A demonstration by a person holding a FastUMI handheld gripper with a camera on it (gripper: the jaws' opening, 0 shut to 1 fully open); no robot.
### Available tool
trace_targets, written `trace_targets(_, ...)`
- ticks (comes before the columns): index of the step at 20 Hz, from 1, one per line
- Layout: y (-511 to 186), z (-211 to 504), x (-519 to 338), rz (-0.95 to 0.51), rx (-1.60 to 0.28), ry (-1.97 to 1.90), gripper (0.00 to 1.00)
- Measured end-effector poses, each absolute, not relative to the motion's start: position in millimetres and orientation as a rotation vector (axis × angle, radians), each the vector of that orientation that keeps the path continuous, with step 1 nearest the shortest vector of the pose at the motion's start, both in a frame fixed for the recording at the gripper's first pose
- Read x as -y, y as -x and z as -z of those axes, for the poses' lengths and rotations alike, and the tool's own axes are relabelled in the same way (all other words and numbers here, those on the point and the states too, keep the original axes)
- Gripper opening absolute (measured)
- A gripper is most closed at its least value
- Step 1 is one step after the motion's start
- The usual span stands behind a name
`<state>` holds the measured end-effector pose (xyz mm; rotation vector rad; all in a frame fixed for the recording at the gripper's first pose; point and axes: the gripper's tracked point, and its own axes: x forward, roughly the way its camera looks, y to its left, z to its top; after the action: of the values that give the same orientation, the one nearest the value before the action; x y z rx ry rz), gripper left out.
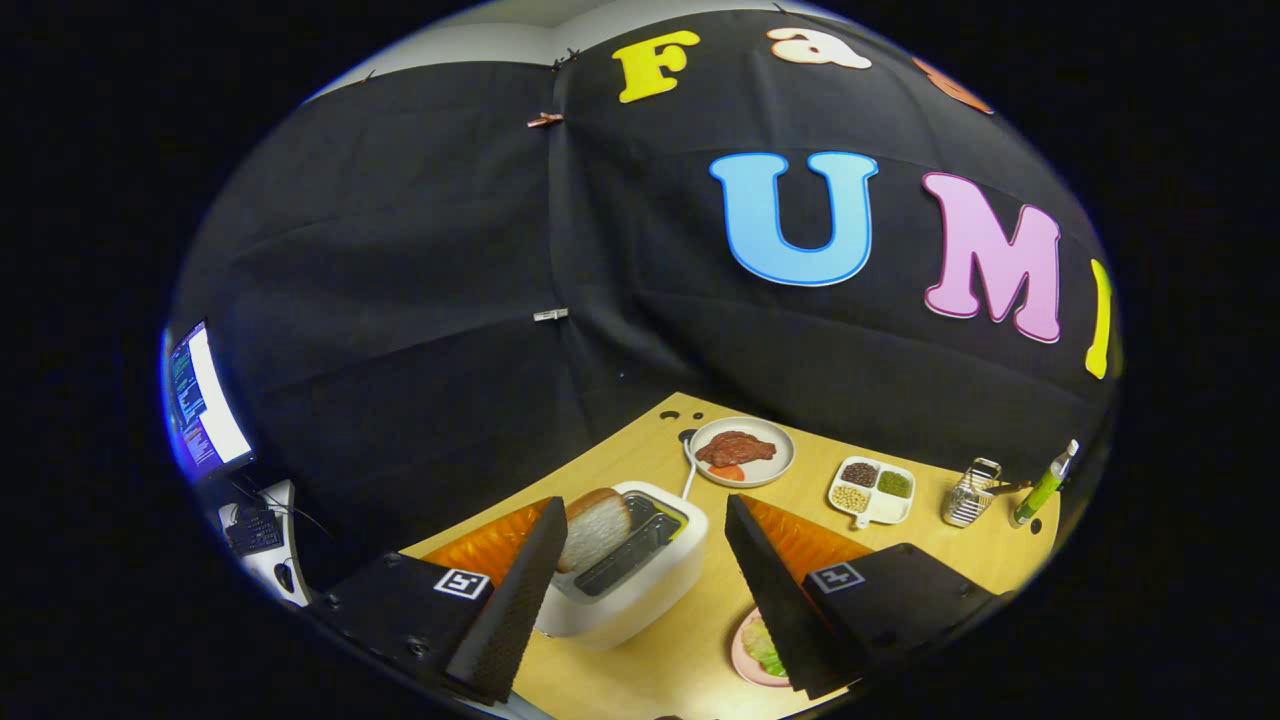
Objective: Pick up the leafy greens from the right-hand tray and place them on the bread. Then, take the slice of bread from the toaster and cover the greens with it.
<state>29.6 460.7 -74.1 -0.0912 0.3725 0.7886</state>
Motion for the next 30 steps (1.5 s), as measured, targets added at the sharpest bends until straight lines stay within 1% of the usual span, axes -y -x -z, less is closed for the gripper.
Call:
trace_targets(4,-18.8,98.8,-510.2,-0.839,-0.416,0.142,0.99)
trace_targets(7,-22.0,125.1,-536.4,-0.842,-0.470,0.159,0.99)
trace_targets(10,-38.5,149.3,-547.4,-0.791,-0.513,0.167,1.00)
trace_targets(14,-56.1,167.2,-549.6,-0.734,-0.523,0.206,0.99)
trace_targets(20,-53.1,187.8,-556.3,-0.723,-0.521,0.312,0.99)
trace_targets(21,-53.5,190.6,-556.7,-0.719,-0.522,0.330,0.96)
trace_targets(25,-52.2,194.1,-554.2,-0.721,-0.529,0.343,0.61)
trace_targets(28,-53.2,195.5,-545.3,-0.714,-0.555,0.338,0.43)
trace_targets(30,-53.0,196.0,-544.1,-0.709,-0.587,0.291,0.27)
